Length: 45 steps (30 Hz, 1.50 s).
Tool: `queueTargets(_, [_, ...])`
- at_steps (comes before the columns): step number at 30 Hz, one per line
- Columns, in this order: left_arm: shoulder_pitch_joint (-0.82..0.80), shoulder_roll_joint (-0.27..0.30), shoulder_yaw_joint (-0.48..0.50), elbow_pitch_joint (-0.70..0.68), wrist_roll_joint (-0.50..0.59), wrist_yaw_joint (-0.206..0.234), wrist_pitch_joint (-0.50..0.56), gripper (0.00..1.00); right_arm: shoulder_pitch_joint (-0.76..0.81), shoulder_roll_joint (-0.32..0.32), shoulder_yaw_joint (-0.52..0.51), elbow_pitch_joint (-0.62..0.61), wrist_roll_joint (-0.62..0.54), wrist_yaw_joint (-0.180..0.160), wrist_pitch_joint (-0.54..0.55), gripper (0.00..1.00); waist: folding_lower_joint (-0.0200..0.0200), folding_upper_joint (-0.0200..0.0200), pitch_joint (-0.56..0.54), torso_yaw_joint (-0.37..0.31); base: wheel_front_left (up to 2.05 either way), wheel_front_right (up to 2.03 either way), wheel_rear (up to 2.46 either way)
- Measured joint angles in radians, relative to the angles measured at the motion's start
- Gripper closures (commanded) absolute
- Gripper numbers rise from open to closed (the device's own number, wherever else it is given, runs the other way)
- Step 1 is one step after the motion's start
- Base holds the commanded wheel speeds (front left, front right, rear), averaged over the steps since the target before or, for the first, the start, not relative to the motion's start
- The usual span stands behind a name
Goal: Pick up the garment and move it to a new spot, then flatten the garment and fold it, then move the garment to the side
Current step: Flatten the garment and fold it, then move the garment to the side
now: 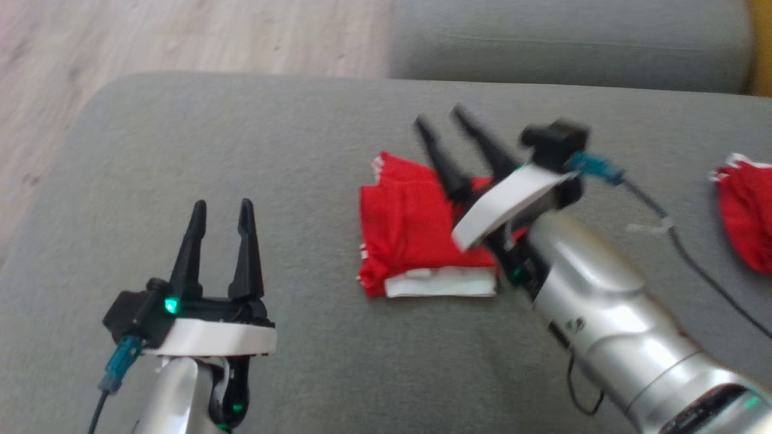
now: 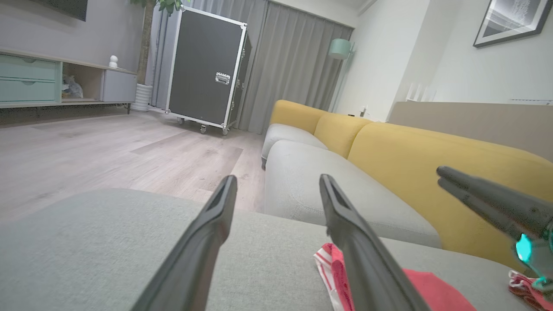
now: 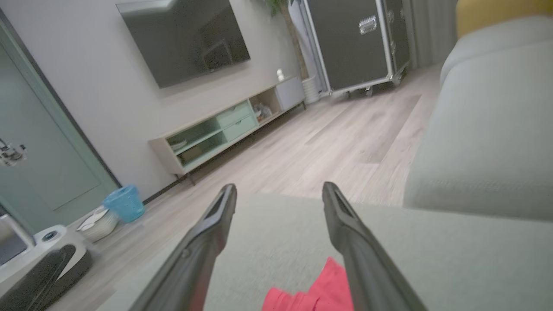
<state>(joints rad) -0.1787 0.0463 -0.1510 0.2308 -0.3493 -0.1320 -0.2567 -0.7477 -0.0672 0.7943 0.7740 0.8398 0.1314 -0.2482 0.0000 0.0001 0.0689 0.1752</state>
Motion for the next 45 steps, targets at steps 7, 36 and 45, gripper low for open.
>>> queueTargets(7, [0.012, 0.000, 0.024, -0.018, 0.009, 0.000, 0.000, 0.00, 0.026, -0.002, -0.326, -0.024, -0.308, 0.000, -0.003, 0.00, 0.0000, 0.0000, -0.036, -0.090, 0.00, 0.00, 0.00])
queueTargets(36, [0.047, 0.000, 0.056, -0.021, 0.008, 0.000, 0.000, 0.00, 0.486, 0.008, -0.727, -0.326, -0.699, 0.000, -0.003, 0.00, 0.0000, 0.0000, -0.028, -0.218, 0.00, 0.00, 0.00])
queueTargets(45, [0.040, 0.000, 0.050, -0.017, 0.006, 0.000, 0.000, 0.00, 0.422, 0.008, -0.736, -0.273, -0.729, 0.000, -0.003, 0.00, 0.0000, 0.0000, -0.002, -0.173, 0.00, 0.00, 0.00])
